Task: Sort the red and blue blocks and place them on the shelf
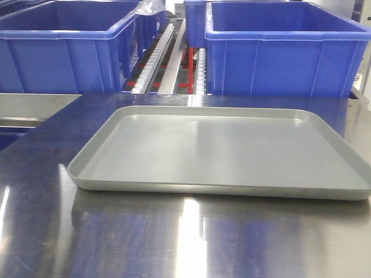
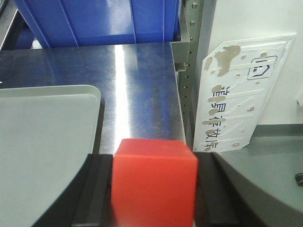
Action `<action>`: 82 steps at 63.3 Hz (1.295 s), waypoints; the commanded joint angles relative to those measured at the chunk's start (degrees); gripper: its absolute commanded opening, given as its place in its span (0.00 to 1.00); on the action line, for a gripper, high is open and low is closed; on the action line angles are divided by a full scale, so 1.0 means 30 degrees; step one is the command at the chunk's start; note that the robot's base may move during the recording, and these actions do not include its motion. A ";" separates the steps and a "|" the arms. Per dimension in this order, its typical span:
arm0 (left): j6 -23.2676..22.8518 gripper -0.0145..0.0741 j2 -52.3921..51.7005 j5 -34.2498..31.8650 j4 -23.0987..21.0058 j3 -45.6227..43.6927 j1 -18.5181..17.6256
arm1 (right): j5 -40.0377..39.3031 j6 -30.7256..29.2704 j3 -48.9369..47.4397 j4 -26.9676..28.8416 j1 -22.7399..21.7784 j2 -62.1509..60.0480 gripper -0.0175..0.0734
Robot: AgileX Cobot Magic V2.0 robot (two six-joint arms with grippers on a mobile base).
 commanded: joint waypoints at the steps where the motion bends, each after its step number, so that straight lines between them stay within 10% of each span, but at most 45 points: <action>1: -0.0110 0.30 -0.0030 -0.1378 0.0198 -0.0584 0.0053 | -0.1515 -0.0134 -0.0505 -0.0119 -0.0112 0.0010 0.25; 82: -0.0110 0.30 -0.0030 -0.1378 0.0198 -0.0584 0.0053 | -0.1515 -0.0134 -0.0505 -0.0101 0.0079 0.0010 0.25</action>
